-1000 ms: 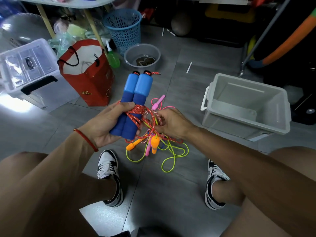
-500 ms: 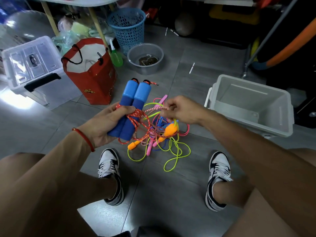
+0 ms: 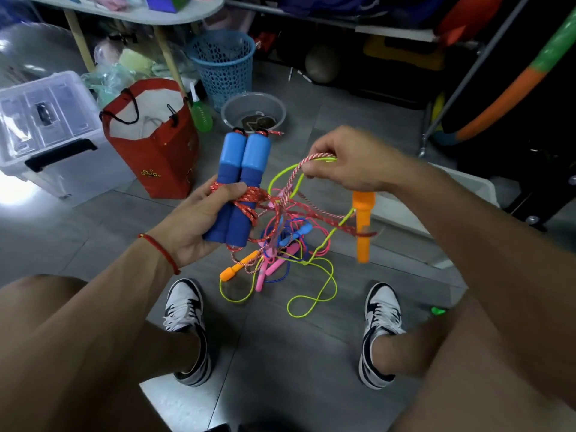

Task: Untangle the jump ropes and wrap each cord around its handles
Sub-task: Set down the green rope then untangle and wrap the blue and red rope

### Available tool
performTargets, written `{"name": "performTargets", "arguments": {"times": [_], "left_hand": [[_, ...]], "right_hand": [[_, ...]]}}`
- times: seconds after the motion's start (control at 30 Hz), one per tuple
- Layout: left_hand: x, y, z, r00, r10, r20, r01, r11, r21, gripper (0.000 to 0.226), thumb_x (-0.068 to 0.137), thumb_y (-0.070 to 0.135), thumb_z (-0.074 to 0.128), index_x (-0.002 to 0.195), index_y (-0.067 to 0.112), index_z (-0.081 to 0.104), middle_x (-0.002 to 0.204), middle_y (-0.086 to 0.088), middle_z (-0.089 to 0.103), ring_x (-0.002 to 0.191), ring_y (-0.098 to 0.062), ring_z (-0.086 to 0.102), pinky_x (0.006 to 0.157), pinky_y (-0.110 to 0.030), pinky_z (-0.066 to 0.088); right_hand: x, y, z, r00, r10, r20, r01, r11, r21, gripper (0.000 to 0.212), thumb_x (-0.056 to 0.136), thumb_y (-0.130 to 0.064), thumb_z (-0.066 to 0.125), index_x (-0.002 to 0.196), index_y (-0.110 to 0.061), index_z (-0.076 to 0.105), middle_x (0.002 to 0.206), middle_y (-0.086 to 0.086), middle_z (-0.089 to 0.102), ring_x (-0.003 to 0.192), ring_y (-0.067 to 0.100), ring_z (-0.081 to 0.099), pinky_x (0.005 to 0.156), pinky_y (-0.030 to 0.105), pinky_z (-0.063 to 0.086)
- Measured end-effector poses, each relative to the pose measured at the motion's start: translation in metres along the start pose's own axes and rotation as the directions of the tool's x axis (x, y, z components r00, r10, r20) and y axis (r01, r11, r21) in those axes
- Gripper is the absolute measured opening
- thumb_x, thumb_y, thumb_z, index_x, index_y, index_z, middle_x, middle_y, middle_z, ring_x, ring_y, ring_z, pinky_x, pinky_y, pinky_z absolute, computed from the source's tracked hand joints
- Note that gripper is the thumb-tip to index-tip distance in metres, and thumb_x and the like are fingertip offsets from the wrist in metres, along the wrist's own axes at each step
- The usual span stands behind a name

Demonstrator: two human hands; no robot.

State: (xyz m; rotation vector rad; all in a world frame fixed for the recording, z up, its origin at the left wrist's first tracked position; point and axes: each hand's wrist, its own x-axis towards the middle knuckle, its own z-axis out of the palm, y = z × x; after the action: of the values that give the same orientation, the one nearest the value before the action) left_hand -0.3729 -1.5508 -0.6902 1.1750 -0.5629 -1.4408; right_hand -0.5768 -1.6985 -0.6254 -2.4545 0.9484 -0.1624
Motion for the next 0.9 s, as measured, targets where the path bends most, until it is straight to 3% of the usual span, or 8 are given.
{"name": "performTargets", "arguments": {"times": [0.07,0.2,0.3,0.4,0.5,0.67,0.8,0.9], "left_hand": [[0.0,0.002,-0.001,0.999,-0.017,-0.039,0.017,1.0,0.014,0.03,0.091,0.015,0.062,0.12,0.013,0.06,0.095,-0.013,0.065,0.069,-0.023,0.064,0.06,-0.035,0.058],[0.001,-0.002,-0.002,0.991,-0.036,-0.128,0.052,0.99,0.129,0.027,0.094,0.013,0.063,0.122,0.012,0.061,0.09,-0.009,0.067,0.065,-0.018,0.065,0.057,-0.032,0.056],[0.002,-0.002,-0.002,0.988,-0.01,-0.156,0.036,0.985,0.169,0.027,0.093,0.012,0.066,0.12,0.011,0.062,0.092,-0.009,0.068,0.069,-0.018,0.065,0.061,-0.031,0.057],[0.004,0.0,-0.004,0.983,0.024,-0.183,0.023,0.967,0.253,0.027,0.091,0.013,0.069,0.116,0.011,0.063,0.097,-0.013,0.067,0.079,-0.024,0.064,0.076,-0.042,0.058],[0.004,0.001,-0.006,0.969,0.057,-0.239,0.025,0.945,0.325,0.024,0.088,0.016,0.073,0.11,0.012,0.063,0.096,-0.014,0.067,0.085,-0.027,0.062,0.088,-0.051,0.055],[0.001,0.002,-0.006,0.959,0.111,-0.262,0.016,0.899,0.438,0.018,0.086,0.018,0.073,0.099,0.015,0.061,0.09,-0.011,0.065,0.078,-0.024,0.061,0.075,-0.039,0.055],[-0.001,0.008,-0.009,0.965,0.107,-0.238,0.023,0.873,0.488,0.02,0.084,0.018,0.075,0.097,0.02,0.061,0.093,-0.014,0.069,0.078,-0.027,0.065,0.082,-0.051,0.059],[-0.005,0.013,-0.012,0.964,0.107,-0.243,0.031,0.864,0.502,0.022,0.085,0.017,0.074,0.102,0.019,0.061,0.083,-0.009,0.068,0.064,-0.023,0.066,0.066,-0.04,0.061]], "right_hand": [[0.0,-0.004,-0.016,1.0,-0.013,-0.009,0.012,0.992,-0.122,0.02,0.091,-0.043,0.066,0.089,-0.024,0.073,0.07,-0.009,0.062,0.065,0.007,0.053,0.052,0.012,0.032],[-0.001,-0.011,-0.036,0.998,-0.051,-0.02,0.045,0.97,-0.237,0.02,0.09,-0.043,0.068,0.092,-0.025,0.074,0.064,-0.009,0.06,0.068,0.013,0.055,0.064,0.029,0.042],[0.0,-0.02,-0.052,0.996,-0.083,-0.036,0.068,0.952,-0.299,0.02,0.088,-0.046,0.069,0.093,-0.027,0.074,0.069,-0.004,0.066,0.07,0.014,0.059,0.071,0.034,0.051],[0.002,-0.029,-0.067,0.983,-0.182,0.006,0.167,0.887,-0.431,0.019,0.087,-0.046,0.069,0.096,-0.029,0.073,0.077,-0.005,0.067,0.078,0.019,0.063,0.073,0.038,0.053],[0.005,-0.037,-0.081,0.964,-0.264,0.026,0.224,0.756,-0.615,0.022,0.087,-0.051,0.066,0.097,-0.032,0.07,0.079,-0.006,0.064,0.082,0.026,0.063,0.067,0.044,0.054],[0.003,-0.04,-0.1,0.985,-0.121,0.122,0.163,0.879,-0.447,0.014,0.09,-0.044,0.067,0.088,-0.032,0.074,0.067,-0.009,0.066,0.066,0.011,0.059,0.065,0.032,0.048],[0.001,-0.026,-0.1,0.993,0.006,0.121,0.04,0.928,-0.371,0.017,0.089,-0.044,0.068,0.08,-0.031,0.074,0.068,-0.012,0.069,0.065,0.003,0.06,0.063,0.023,0.046],[0.002,-0.007,-0.101,0.993,0.109,0.037,-0.094,0.954,-0.284,0.015,0.09,-0.036,0.069,0.079,-0.028,0.075,0.073,-0.007,0.073,0.071,0.01,0.063,0.067,0.026,0.046]]}}
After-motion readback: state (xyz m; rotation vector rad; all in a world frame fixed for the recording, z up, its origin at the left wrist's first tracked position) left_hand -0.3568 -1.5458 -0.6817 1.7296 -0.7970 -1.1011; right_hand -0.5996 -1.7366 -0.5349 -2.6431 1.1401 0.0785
